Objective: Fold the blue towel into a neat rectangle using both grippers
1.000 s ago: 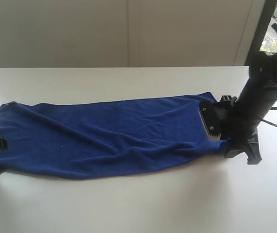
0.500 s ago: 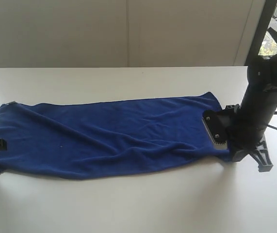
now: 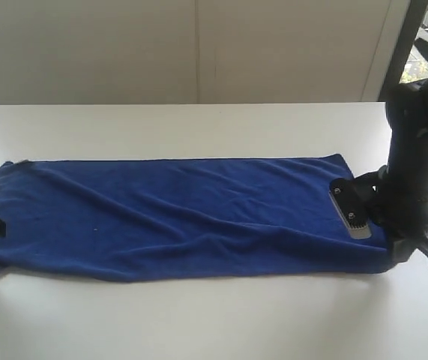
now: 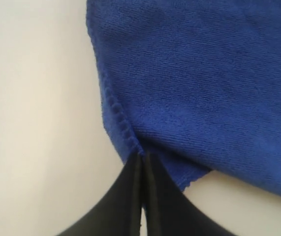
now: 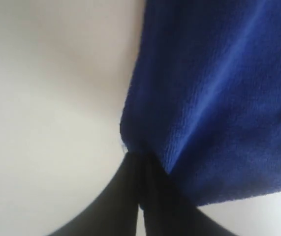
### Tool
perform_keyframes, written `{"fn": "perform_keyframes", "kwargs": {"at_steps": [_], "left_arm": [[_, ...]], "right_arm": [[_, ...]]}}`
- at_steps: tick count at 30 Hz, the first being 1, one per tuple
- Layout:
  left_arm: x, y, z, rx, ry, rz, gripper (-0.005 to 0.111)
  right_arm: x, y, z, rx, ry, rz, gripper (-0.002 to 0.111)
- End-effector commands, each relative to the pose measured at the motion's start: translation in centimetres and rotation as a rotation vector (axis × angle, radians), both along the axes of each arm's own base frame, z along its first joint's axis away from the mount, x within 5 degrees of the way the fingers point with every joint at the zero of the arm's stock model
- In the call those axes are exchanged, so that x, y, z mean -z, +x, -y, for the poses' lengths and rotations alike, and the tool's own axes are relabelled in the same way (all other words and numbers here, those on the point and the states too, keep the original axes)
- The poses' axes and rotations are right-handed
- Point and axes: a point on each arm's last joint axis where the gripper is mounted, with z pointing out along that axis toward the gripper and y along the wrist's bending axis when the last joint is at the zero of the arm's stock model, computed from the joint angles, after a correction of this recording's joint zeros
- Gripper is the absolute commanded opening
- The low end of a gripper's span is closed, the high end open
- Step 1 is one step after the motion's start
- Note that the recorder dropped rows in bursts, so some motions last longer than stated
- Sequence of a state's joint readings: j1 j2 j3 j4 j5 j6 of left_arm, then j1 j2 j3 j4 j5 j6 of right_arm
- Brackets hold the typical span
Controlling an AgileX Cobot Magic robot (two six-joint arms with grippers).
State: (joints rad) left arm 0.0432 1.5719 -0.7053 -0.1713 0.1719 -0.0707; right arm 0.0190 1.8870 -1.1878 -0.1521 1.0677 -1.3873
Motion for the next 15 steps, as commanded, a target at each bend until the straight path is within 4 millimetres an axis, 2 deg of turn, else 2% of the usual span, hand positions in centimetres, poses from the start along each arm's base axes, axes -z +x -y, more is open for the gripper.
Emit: {"fn": "perform_keyframes", "kwargs": {"at_steps": [1,9,15], "left_arm": [[-0.1,-0.6,0.0,0.022,0.008,-0.036,0.0],[-2.4,-1.2,-0.2,0.064,0.055,0.039,0.0],[-2.3,-1.6,-0.3,0.098,0.078,-0.009,0.0]], "right_arm": [[-0.5,-0.4,0.7,0.027,-0.083,-0.019,0.0],[-0.5,-0.4,0.9,0.032,-0.104,-0.016,0.0],[-0.6,-0.5,0.9,0.056,-0.111,-0.027,0.0]]}}
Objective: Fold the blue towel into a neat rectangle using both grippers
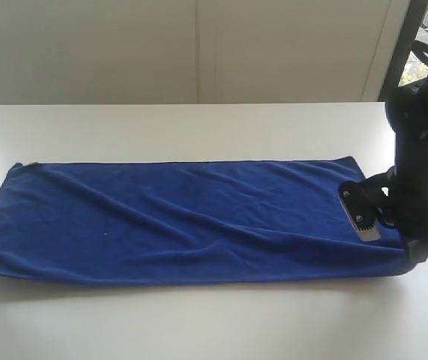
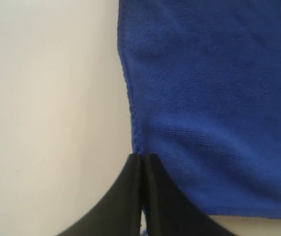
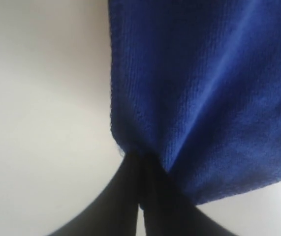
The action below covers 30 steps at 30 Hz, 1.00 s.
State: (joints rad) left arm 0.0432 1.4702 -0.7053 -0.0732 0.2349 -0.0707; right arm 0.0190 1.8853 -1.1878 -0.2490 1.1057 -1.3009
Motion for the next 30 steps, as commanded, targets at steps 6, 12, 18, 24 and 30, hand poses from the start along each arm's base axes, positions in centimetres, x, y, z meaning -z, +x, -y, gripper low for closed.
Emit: {"fn": "perform_keyframes", "kwargs": {"at_steps": [6,12,18,24,30], "left_arm": [[0.3,-1.0,-0.4,0.073,0.073,-0.095,0.0],[0.4,-1.1,-0.6,0.1,0.106,-0.108,0.0],[0.9,-1.3,-0.6,0.102,0.102,-0.153,0.0],[1.0,-1.2,-0.6,0.114,0.108,-0.161,0.02],[1.0,-1.5,-0.6,0.13,0.108,-0.194,0.06]], "right_arm": [[-0.3,-0.4,0.0,0.093,-0.014,-0.004,0.0],[-0.1,-0.6,0.0,0.169,-0.018,0.001,0.0],[1.0,-1.7,-0.2,0.177,-0.006,-0.043,0.021],[1.3,-1.8,-0.2,0.205,-0.011,-0.034,0.059],[0.9,-1.6,0.0,0.221,-0.035,-0.016,0.061]]}}
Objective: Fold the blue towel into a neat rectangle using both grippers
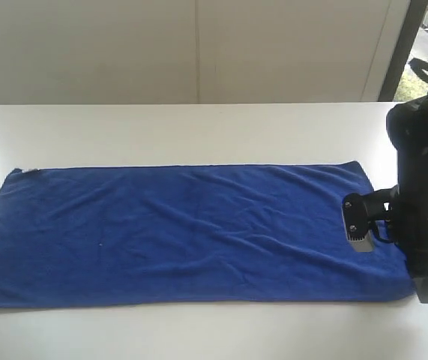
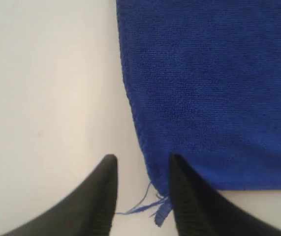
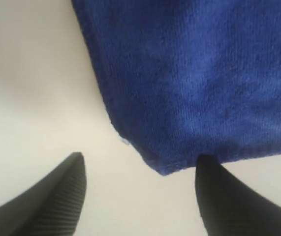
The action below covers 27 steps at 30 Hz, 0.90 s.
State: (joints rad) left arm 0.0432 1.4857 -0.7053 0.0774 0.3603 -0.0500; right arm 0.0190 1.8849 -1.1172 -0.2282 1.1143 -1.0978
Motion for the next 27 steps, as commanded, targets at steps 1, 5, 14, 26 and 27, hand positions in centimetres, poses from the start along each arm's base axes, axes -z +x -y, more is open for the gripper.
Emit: {"fn": "perform_keyframes", "kwargs": {"at_steps": [1,5,14,26,27], "left_arm": [[0.0,-0.3,0.0,-0.006,-0.005,-0.049,0.066],[-1.5,0.6,0.0,-0.017,-0.022,-0.061,0.075],[-7.9,3.0,0.8,-0.05,-0.124,0.092,0.071],[-5.2,3.2,2.7,0.023,-0.329,0.132,0.0],[-4.7,3.1,2.7,0.009,-0.334,0.141,0.0]], "right_arm": [[-0.7,0.2,0.2,0.015,-0.02,0.025,0.061],[-1.7,0.6,0.1,0.015,-0.018,0.07,0.061],[-6.2,2.5,-0.1,0.113,0.011,0.374,0.06],[-6.7,7.1,-1.1,0.681,0.198,0.733,0.0],[-5.8,7.7,-1.1,0.698,0.193,0.696,0.0]]}}
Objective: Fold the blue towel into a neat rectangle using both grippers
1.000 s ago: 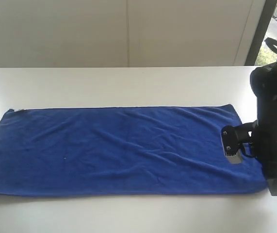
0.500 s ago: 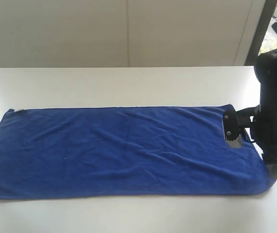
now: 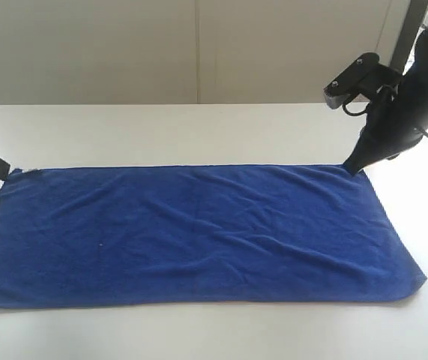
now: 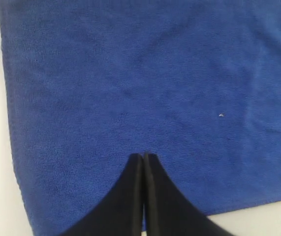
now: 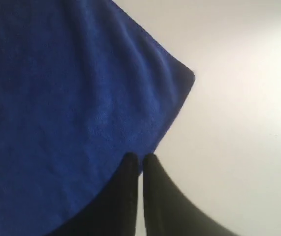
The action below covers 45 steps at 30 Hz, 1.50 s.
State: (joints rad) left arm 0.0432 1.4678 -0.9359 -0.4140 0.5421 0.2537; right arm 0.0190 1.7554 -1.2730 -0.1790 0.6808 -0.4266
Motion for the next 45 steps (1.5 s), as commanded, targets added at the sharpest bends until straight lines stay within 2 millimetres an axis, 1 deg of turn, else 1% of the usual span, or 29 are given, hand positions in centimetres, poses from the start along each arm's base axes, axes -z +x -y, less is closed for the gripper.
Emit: {"fn": "perform_keyframes", "kwargs": {"at_steps": [1,2,3,4,5,6,7,8,9,10,13,15,16,17,21,24,28,34,37,40,41,43,45], "left_arm": [[1.8,-0.5,0.1,-0.041,-0.028,0.017,0.0],[1.8,-0.4,1.0,0.001,-0.063,0.063,0.0],[1.8,-0.1,1.4,0.024,-0.067,0.095,0.0],[1.6,0.6,2.4,0.051,-0.063,0.182,0.0],[1.7,0.9,2.8,0.051,-0.056,0.207,0.0],[2.5,1.8,3.3,0.037,-0.027,0.226,0.0],[3.1,2.2,3.5,0.039,-0.018,0.217,0.0],[4.2,3.3,3.7,0.051,-0.004,0.193,0.0],[4.6,3.8,3.7,0.053,-0.003,0.187,0.0],[5.2,4.6,3.8,0.057,-0.005,0.168,0.0],[5.9,5.9,4.0,0.066,-0.003,0.161,0.0],[5.7,7.0,4.0,0.073,0.016,0.195,0.0],[5.8,7.6,3.9,0.077,0.036,0.215,0.0],[6.0,8.1,3.9,0.076,0.042,0.219,0.0],[6.6,9.2,3.9,0.079,0.061,0.229,0.0],[7.0,9.4,3.9,0.084,0.064,0.222,0.0],[7.5,9.5,3.9,0.086,0.066,0.21,0.0],[7.5,9.5,3.9,0.087,0.065,0.208,0.0],[7.5,9.4,4.0,0.098,0.065,0.206,0.0],[7.5,9.4,4.0,0.116,0.072,0.209,0.0],[7.5,9.4,4.0,0.116,0.072,0.209,0.0],[7.5,9.4,4.0,0.116,0.072,0.209,0.0],[7.5,9.4,4.0,0.116,0.072,0.209,0.0]], "right_arm": [[3.6,2.3,-0.3,0.068,0.065,-0.127,0.0],[4.7,2.8,-0.4,0.092,0.079,-0.234,0.0],[4.9,2.9,-0.4,0.1,0.076,-0.285,0.0],[4.8,2.9,-0.4,0.112,0.073,-0.345,0.0],[4.7,2.5,-0.4,0.122,0.071,-0.38,0.0],[4.0,1.6,-0.3,0.151,0.072,-0.431,0.0],[3.7,1.0,-0.3,0.169,0.075,-0.454,0.0],[3.5,-0.3,-0.4,0.186,0.093,-0.469,0.0],[3.5,-1.1,-0.5,0.188,0.102,-0.475,0.0],[3.9,-2.5,-0.5,0.19,0.101,-0.488,0.0],[4.5,-4.4,-0.2,0.225,0.087,-0.45,0.0],[5.2,-5.3,-0.2,0.234,0.094,-0.42,0.0],[6.2,-6.0,-0.2,0.246,0.094,-0.447,0.0],[6.8,-6.4,-0.1,0.26,0.082,-0.456,0.0],[7.9,-7.3,0.3,0.289,0.046,-0.478,0.0],[8.6,-8.1,0.8,0.307,-0.006,-0.492,0.0],[9.2,-8.6,1.1,0.321,-0.037,-0.487,0.0],[9.2,-9.2,1.2,0.34,-0.06,-0.542,0.0],[8.0,-8.9,1.1,0.342,-0.041,-0.488,0.0],[5.0,-8.2,0.3,0.321,-0.004,-0.362,0.0],[4.2,-7.6,0.0,0.302,0.014,-0.293,0.0],[3.9,-7.2,0.0,0.294,0.026,-0.251,0.0],[4.9,-6.9,-0.1,0.294,0.022,-0.272,0.0]]}}
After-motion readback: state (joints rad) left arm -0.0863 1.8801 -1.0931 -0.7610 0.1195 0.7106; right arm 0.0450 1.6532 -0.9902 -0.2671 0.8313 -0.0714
